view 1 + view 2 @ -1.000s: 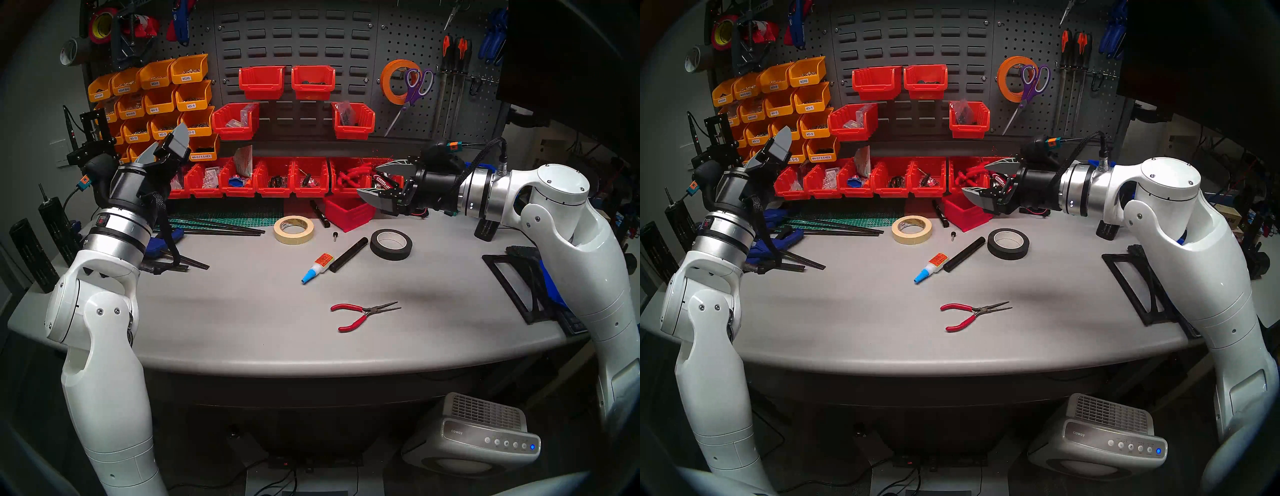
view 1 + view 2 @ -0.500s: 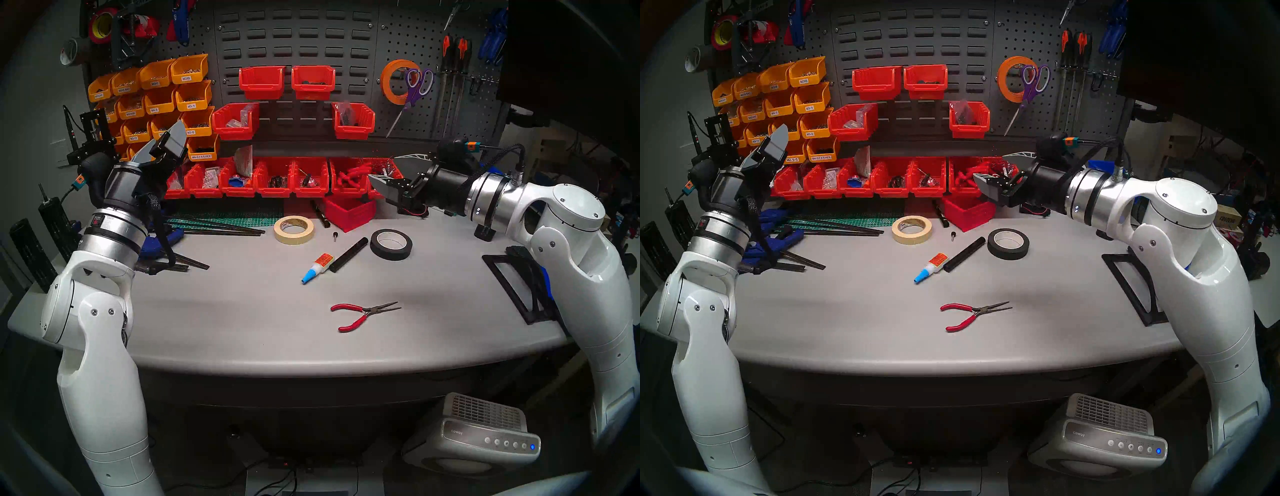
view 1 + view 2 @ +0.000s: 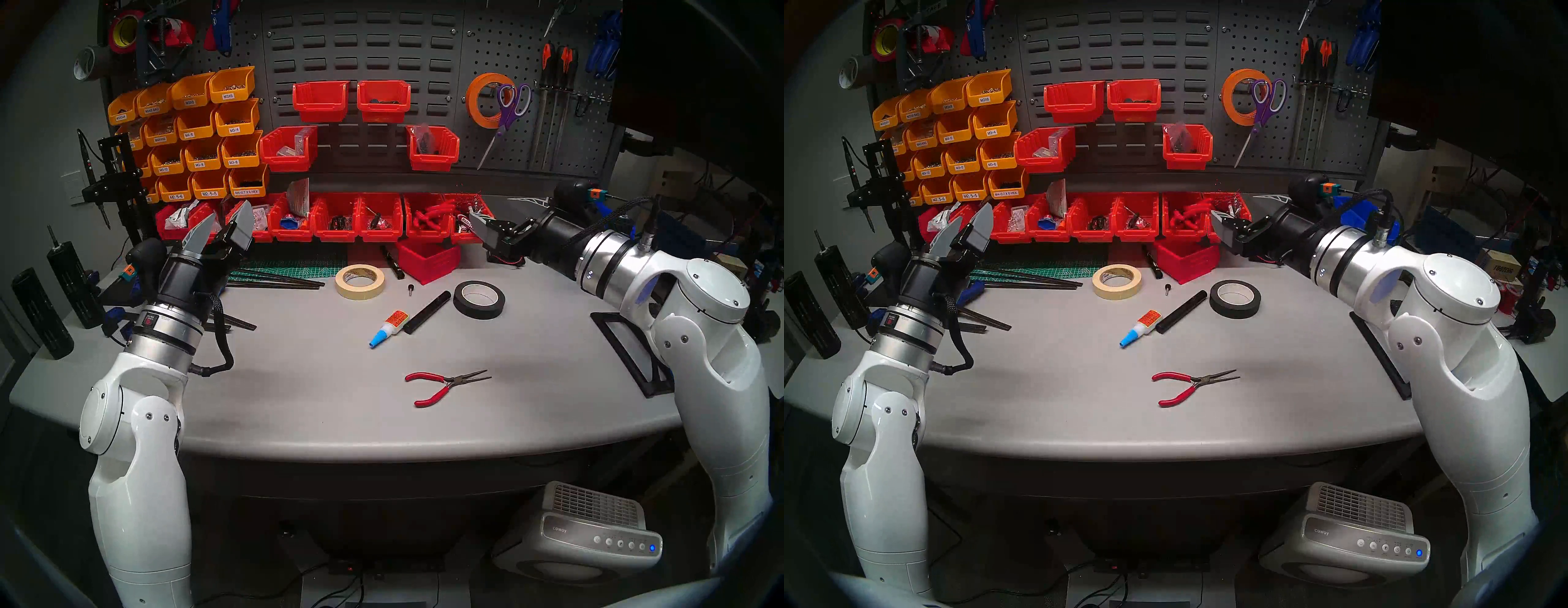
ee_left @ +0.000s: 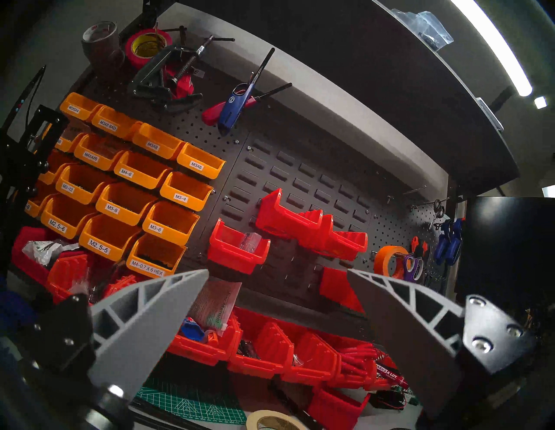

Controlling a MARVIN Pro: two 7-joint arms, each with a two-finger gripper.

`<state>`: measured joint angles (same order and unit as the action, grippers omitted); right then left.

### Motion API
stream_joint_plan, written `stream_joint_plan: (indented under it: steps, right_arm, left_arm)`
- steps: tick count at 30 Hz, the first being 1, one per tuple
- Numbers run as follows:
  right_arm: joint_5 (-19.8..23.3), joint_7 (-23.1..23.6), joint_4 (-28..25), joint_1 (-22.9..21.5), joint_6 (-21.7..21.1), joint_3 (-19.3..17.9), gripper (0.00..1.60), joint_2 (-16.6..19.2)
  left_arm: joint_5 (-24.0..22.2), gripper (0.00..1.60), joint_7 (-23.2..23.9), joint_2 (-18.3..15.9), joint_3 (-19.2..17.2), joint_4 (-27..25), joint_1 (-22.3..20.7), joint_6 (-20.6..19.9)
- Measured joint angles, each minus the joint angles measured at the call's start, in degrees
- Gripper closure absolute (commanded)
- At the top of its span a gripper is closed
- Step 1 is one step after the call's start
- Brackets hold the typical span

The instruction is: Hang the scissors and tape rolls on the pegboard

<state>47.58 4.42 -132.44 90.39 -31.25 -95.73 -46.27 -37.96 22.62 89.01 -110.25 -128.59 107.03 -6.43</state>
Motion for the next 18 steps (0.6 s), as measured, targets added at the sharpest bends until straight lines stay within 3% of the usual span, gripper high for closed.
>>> stream_joint_plan:
  steps: [8, 18]
  right_arm:
    - [-0.3, -1.7, -1.0, 1.6, 0.0, -0.2, 0.0, -1.1]
    - [-0.5, -2.4, -1.3, 1.7, 0.0, -0.3, 0.0, -1.7]
  left_arm:
    - [1.1, 0.0, 1.7, 1.1, -0.4, 0.5, 1.7, 3.2]
    - [1.0, 0.0, 2.6, 1.8, -0.5, 0.7, 1.8, 4.1]
